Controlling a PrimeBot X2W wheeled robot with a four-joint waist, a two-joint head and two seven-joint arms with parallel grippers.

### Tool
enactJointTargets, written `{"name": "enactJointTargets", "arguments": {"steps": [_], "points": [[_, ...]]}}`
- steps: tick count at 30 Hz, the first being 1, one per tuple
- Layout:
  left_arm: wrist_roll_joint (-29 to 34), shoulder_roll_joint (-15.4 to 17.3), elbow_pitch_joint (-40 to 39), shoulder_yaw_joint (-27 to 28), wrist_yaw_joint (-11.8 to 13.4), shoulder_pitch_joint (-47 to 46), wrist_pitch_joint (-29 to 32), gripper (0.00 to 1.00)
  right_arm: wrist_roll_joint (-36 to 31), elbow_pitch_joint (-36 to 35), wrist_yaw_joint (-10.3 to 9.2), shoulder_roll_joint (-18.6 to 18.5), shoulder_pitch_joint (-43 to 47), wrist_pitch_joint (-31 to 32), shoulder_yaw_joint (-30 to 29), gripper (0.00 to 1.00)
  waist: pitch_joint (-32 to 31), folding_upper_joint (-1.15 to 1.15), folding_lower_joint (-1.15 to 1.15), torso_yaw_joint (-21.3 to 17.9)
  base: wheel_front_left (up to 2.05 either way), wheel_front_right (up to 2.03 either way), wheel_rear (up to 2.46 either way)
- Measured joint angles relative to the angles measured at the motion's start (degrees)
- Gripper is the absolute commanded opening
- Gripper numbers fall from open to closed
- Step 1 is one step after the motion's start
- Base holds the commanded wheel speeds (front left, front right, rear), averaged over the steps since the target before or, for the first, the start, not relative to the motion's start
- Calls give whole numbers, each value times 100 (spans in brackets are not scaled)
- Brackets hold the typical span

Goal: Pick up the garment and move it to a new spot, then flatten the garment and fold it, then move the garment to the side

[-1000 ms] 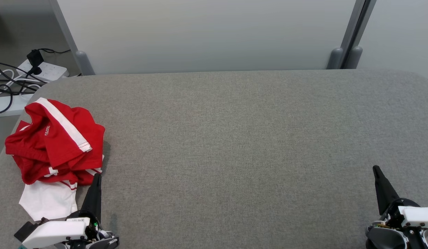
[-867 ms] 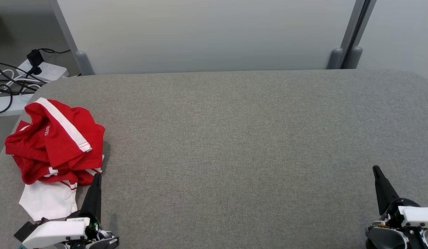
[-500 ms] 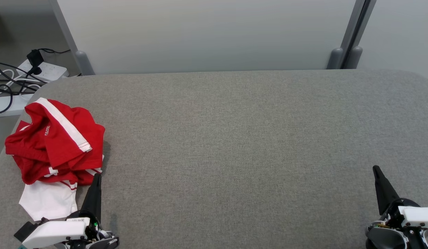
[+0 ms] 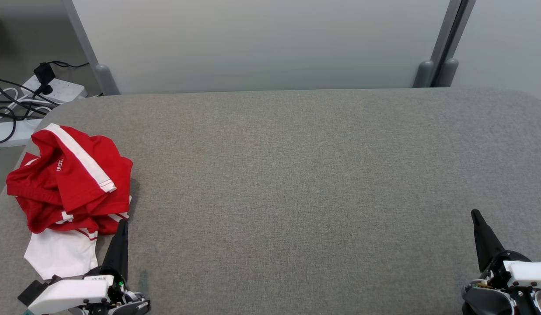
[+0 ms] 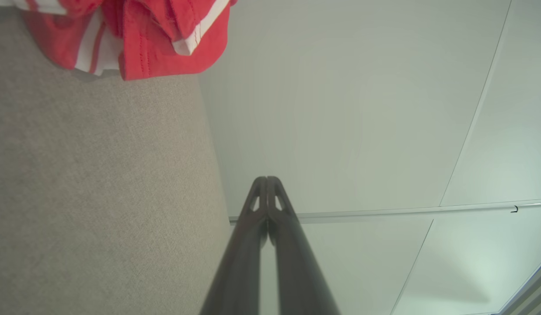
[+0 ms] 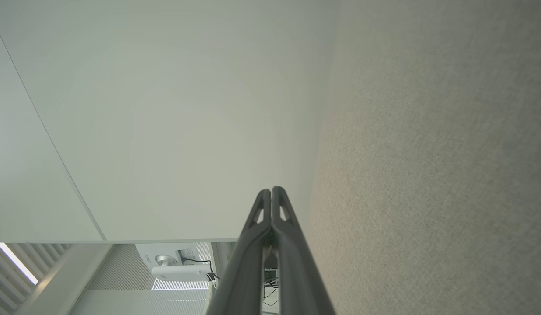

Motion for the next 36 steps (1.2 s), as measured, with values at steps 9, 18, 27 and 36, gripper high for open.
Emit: {"name": "enactJointTargets", "arguments": {"steps": [9, 18, 27, 36], "points": [[0, 0, 0, 0, 0, 0, 0, 0, 0, 0, 0, 0, 0, 0, 0, 0, 0, 0, 0, 0, 0, 0, 0], [0, 0, 0, 0, 0, 0, 1, 0, 0, 0, 0, 0, 0, 0, 0, 0, 0, 0, 0, 0, 0, 0, 0], [0, 0, 0, 0, 0, 0, 0, 0, 0, 0, 0, 0, 0, 0, 0, 0, 0, 0, 0, 0, 0, 0, 0], [0, 0, 0, -1, 0, 0, 0, 0, 0, 0, 0, 0, 0, 0, 0, 0, 0, 0, 0, 0, 0, 0, 0]]}}
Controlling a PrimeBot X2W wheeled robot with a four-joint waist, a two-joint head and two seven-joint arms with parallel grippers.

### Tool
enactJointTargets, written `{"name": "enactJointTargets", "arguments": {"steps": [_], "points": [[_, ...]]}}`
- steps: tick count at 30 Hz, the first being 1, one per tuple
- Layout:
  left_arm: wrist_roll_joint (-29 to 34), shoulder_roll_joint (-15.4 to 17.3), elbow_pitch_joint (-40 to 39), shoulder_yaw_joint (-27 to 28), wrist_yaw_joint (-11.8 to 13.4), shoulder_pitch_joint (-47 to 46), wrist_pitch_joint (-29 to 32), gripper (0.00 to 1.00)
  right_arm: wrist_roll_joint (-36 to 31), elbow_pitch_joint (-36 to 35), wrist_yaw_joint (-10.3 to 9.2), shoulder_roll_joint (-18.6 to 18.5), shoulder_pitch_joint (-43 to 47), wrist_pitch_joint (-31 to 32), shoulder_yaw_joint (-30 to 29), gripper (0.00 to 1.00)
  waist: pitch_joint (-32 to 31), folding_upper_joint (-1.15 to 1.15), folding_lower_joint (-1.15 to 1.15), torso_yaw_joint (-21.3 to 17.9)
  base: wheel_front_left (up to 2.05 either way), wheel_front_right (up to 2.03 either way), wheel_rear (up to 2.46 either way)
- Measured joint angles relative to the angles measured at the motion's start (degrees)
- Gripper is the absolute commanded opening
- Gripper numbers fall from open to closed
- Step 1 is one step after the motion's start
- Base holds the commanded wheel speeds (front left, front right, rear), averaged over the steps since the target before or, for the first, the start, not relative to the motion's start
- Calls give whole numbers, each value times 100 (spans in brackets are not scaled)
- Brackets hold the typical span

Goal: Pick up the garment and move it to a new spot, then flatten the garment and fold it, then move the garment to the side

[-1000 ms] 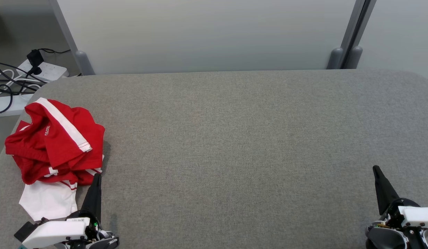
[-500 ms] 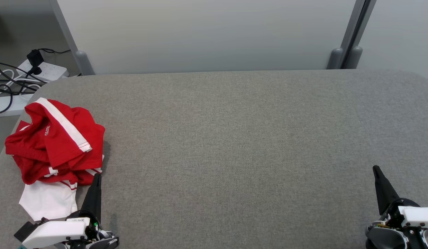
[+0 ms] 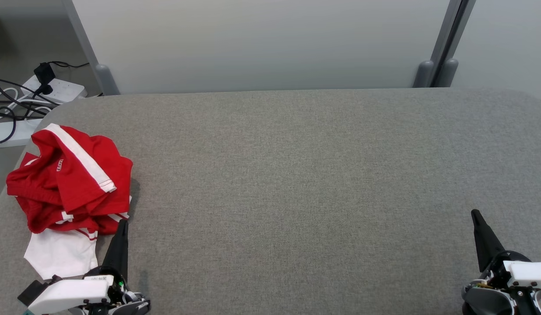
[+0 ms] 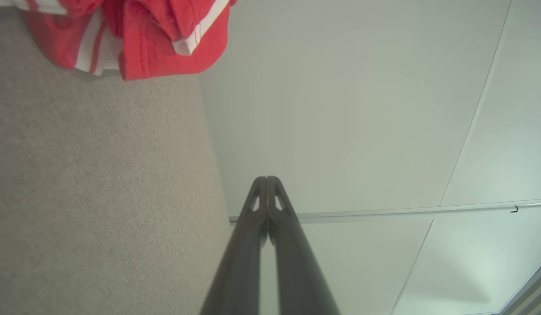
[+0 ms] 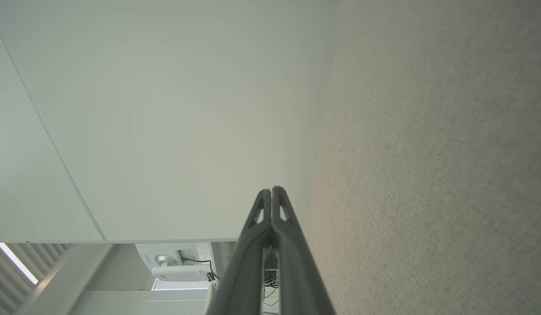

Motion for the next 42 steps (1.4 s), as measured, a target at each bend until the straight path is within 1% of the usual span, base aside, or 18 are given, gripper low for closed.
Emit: {"name": "enactJointTargets", "arguments": {"steps": [5, 6, 12, 20, 30, 42], "points": [[0, 0, 0, 0, 0, 0, 0, 0, 0, 0, 0, 0, 0, 0, 0, 0, 0, 0, 0, 0, 0, 0, 0], [1, -3, 11, 0, 1, 4, 0, 100, -1, 11, 0, 2, 1, 0, 4, 100, 0, 0, 0, 0, 0, 0, 0], [2, -126, 365, -30, 9, 322, -10, 100, -7, 354, -12, 122, 245, -2, 48, 100, 12, 0, 0, 0, 0, 0, 0], [133, -67, 368, -122, 9, 316, -137, 100, -200, 356, -19, 59, 215, -113, 197, 100, -8, 0, 2, -7, 0, 0, 0], [876, -46, 430, -168, 9, 179, -320, 100, -839, 379, -19, -15, 12, -274, 297, 100, -1, 0, 1, -23, 0, 0, 0], [1964, -11, 577, -207, 11, 3, -515, 100, -1774, 567, -19, -134, -194, -461, 489, 100, -8, 0, 1, -36, 0, 0, 0]]}}
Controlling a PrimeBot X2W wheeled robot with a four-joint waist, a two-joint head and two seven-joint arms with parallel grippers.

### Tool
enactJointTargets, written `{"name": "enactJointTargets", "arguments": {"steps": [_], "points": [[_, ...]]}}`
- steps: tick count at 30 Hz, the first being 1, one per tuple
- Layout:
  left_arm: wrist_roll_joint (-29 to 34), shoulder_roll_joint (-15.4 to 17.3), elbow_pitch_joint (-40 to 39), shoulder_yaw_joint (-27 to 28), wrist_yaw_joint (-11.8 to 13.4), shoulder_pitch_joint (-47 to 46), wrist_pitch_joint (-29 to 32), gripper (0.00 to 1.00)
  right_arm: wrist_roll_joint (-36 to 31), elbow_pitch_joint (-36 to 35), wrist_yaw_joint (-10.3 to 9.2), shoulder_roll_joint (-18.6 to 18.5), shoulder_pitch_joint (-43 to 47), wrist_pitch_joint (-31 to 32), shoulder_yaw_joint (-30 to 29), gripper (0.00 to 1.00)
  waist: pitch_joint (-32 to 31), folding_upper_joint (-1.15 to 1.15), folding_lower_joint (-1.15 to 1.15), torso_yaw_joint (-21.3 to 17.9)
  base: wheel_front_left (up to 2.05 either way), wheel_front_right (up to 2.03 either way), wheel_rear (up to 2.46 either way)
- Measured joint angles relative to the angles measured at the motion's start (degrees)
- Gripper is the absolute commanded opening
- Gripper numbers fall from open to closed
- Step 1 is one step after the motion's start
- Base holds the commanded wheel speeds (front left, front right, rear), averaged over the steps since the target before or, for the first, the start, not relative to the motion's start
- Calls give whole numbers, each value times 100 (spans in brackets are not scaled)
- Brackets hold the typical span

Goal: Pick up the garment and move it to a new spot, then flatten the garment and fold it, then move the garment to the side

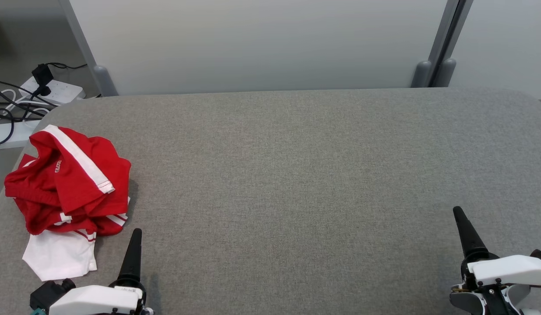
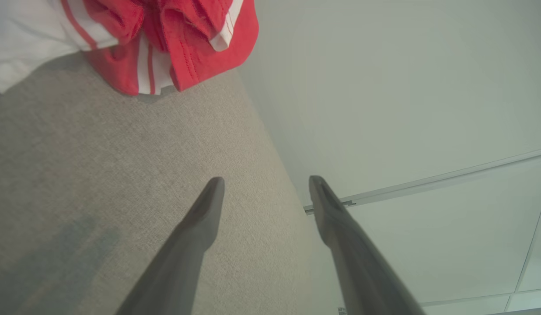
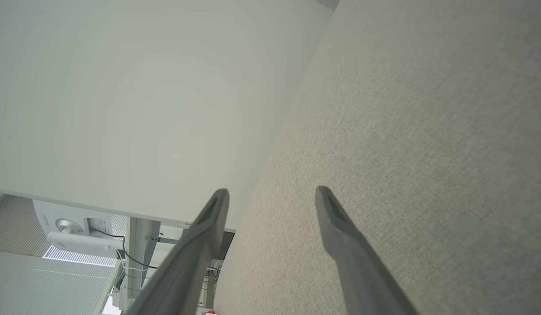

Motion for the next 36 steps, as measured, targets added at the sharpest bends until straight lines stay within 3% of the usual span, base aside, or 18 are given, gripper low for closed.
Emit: {"name": "enactJointTargets", "arguments": {"steps": [36], "points": [[2761, 130, 521, -58, 0, -573, -579, 100, -2501, 656, 1, -223, -774, -609, 497, 100, -11, 0, -1, -59, 0, 0, 0]]}}
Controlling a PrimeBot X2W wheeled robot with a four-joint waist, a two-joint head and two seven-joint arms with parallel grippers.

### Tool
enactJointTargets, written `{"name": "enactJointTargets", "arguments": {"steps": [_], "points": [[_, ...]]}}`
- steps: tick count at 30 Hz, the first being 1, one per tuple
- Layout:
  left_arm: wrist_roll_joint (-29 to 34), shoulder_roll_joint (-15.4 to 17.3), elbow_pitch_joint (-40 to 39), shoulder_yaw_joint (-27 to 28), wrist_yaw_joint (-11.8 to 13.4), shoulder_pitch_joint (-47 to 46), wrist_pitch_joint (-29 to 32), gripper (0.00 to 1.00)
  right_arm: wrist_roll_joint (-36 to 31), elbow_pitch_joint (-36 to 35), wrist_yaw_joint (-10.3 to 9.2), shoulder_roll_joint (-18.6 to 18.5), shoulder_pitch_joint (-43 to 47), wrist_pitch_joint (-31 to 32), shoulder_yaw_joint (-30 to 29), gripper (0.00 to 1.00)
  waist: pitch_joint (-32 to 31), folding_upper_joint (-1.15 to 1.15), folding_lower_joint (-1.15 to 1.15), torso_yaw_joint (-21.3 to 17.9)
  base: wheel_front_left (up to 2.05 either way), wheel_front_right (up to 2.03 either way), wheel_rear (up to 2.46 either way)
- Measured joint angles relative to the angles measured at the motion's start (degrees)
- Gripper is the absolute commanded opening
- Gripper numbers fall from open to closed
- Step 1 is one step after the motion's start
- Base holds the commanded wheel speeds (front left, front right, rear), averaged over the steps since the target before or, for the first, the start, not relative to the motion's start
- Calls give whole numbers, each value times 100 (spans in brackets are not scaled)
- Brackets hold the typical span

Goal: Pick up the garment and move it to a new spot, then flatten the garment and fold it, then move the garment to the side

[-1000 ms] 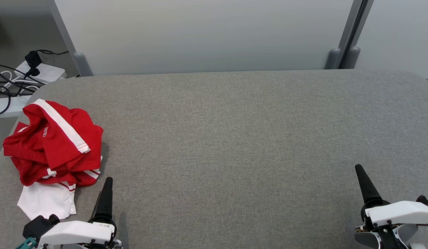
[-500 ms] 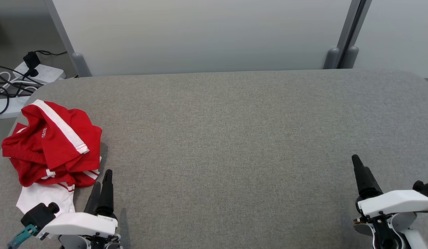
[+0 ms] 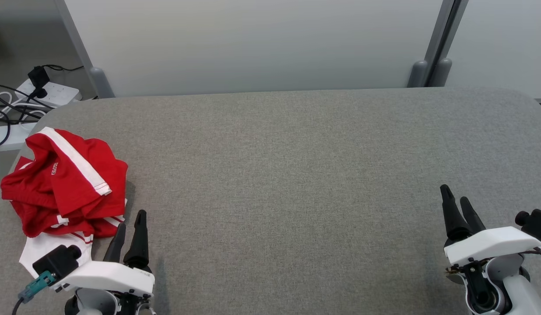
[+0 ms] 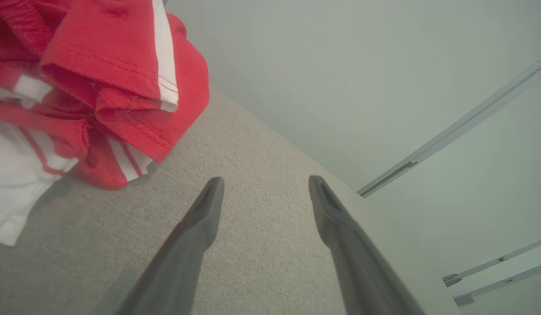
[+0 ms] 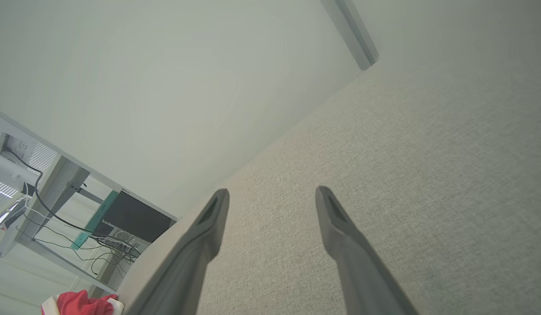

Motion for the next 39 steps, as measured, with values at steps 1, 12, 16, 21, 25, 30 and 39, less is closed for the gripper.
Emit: {"name": "enactJointTargets", "arguments": {"steps": [1, 12, 16, 21, 25, 30, 39], "points": [[0, 0, 0, 0, 0, 0, 0, 100, 0, 0, 0, 0, 0, 0, 0, 100, 0, 0, 0, 0, 0, 0, 0], [800, 11, 177, -25, 1, -143, -185, 100, -719, 257, 1, -37, -202, -187, 160, 100, -9, 0, 0, -26, 0, 0, 0], [1084, 13, 225, -21, 10, -252, -235, 100, -971, 292, 1, -56, -243, -248, 190, 100, -2, 0, 0, -33, 0, 0, 0], [1424, 15, 292, -7, 11, -358, -335, 100, -1241, 453, 1, -107, -348, -304, 219, 100, -7, 0, 0, -39, 0, 0, 0], [1718, 16, 366, 0, 18, -369, -390, 100, -1502, 489, 1, -153, -441, -378, 309, 100, -17, 0, 0, -44, 0, 0, 0], [2080, 24, 406, 25, 47, -400, -487, 100, -1815, 610, 2, -156, -508, -480, 355, 100, -25, 0, 0, -39, 0, 0, 0], [2705, 32, 568, 67, 69, -594, -637, 100, -2443, 740, 2, -197, -702, -619, 387, 100, -31, 0, 0, -35, 0, 0, 0]]}}
